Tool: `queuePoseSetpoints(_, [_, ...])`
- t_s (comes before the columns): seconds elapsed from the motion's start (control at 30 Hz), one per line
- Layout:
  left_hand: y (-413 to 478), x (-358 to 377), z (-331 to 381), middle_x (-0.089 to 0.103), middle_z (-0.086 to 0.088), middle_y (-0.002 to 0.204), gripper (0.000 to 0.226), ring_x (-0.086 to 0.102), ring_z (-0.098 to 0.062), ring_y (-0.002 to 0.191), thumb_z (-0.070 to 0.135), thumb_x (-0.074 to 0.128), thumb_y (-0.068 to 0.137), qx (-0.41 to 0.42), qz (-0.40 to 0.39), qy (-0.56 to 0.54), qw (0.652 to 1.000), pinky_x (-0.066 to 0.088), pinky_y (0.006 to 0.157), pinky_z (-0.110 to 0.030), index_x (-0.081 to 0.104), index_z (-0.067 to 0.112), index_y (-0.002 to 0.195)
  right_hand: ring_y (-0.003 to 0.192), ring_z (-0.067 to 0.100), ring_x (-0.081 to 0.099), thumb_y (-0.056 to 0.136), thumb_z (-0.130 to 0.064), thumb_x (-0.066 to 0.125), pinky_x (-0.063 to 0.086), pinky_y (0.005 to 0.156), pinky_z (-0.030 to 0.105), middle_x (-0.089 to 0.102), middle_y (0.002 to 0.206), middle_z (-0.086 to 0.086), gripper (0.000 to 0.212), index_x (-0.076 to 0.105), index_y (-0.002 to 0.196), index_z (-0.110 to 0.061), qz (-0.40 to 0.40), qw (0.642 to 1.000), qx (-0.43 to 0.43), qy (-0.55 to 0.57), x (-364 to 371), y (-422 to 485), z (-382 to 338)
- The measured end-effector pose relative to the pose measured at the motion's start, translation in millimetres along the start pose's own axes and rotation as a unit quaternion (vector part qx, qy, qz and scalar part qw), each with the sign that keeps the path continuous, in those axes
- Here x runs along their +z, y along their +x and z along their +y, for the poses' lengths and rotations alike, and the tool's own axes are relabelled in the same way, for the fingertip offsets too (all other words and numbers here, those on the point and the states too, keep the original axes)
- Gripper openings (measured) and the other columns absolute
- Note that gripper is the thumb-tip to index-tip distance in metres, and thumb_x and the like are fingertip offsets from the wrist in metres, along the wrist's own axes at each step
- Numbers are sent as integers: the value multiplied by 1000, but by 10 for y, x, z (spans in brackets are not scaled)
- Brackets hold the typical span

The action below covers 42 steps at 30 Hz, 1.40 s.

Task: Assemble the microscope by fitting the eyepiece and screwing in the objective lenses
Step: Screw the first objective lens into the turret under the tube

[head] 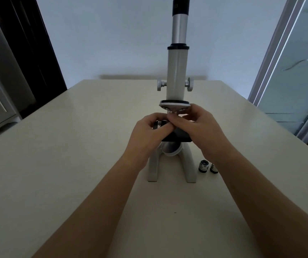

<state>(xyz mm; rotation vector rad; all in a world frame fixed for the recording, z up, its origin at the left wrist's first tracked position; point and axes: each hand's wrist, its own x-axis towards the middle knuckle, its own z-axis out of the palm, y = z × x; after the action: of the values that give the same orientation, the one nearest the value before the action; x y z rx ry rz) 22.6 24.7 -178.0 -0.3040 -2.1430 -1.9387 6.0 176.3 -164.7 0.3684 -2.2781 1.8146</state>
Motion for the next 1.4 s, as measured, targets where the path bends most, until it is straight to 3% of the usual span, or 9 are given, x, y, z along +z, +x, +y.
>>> queuePoseSetpoints(0.23, [8,4,-2,75,-1,106,31,69,-17,104,33,63,79,-8,-3,-7,1000,55,91,-29,74,25,107,110,24,68,88,-38,70,53,99,49,72,115,6,26,76,109,-24,-9,1000,-10,-3,-27,-13,-10])
queuePoseSetpoints(0.33, [9,-3,-11,75,-3,108,24,69,-19,106,24,66,87,-7,-2,0,1000,55,95,-34,74,21,110,108,22,68,91,-32,68,53,100,48,72,113,5,17,79,103,-27,-12,1000,-16,6,-38,-28,-16])
queuePoseSetpoints(0.53, [5,7,-9,75,11,86,14,69,0,86,21,69,87,-4,10,2,1000,50,66,-7,72,35,90,109,28,66,84,-40,74,55,96,49,72,111,3,33,72,113,-25,-6,1000,-5,-12,0,2,-28])
queuePoseSetpoints(0.63, [9,-1,-8,75,12,86,12,70,-1,87,22,70,86,-5,11,-9,1000,50,68,-8,73,32,92,110,28,65,85,-40,74,53,97,50,70,114,6,32,73,112,-24,-3,1000,-13,-23,-1,13,-16])
queuePoseSetpoints(0.83, [12,-13,1,77,2,100,16,71,-13,99,23,68,89,-3,-3,-11,1000,55,86,-24,76,26,103,112,19,65,90,-30,68,52,99,42,67,118,0,17,78,103,-28,-15,1000,-25,-2,-36,3,-2])
queuePoseSetpoints(1.03, [-3,9,11,76,6,91,12,71,-7,90,21,71,86,-7,19,-19,1000,51,69,-11,74,29,93,112,28,65,76,-49,74,53,98,50,70,116,7,45,73,114,-25,-9,1000,-8,-14,-5,10,-9])
queuePoseSetpoints(1.27, [-5,-16,29,77,4,97,16,72,-8,93,23,67,89,-5,0,-30,1000,53,75,-14,75,26,102,111,21,66,88,-31,70,52,99,44,69,116,1,18,78,104,-25,-4,1000,-22,-3,-30,19,14])
queuePoseSetpoints(1.33, [-2,-14,29,77,6,94,14,72,-7,91,22,68,89,-2,4,-19,1000,53,74,-13,76,28,99,109,17,67,89,-29,68,53,95,38,69,115,0,17,79,102,-27,-13,1000,-25,4,-36,14,9])
queuePoseSetpoints(1.4, [-6,-6,33,77,7,91,12,72,-5,88,22,69,88,-2,8,-20,1000,51,70,-10,75,31,94,108,20,68,87,-32,70,55,95,42,71,114,3,21,79,104,-27,-16,1000,-17,10,-35,13,6])
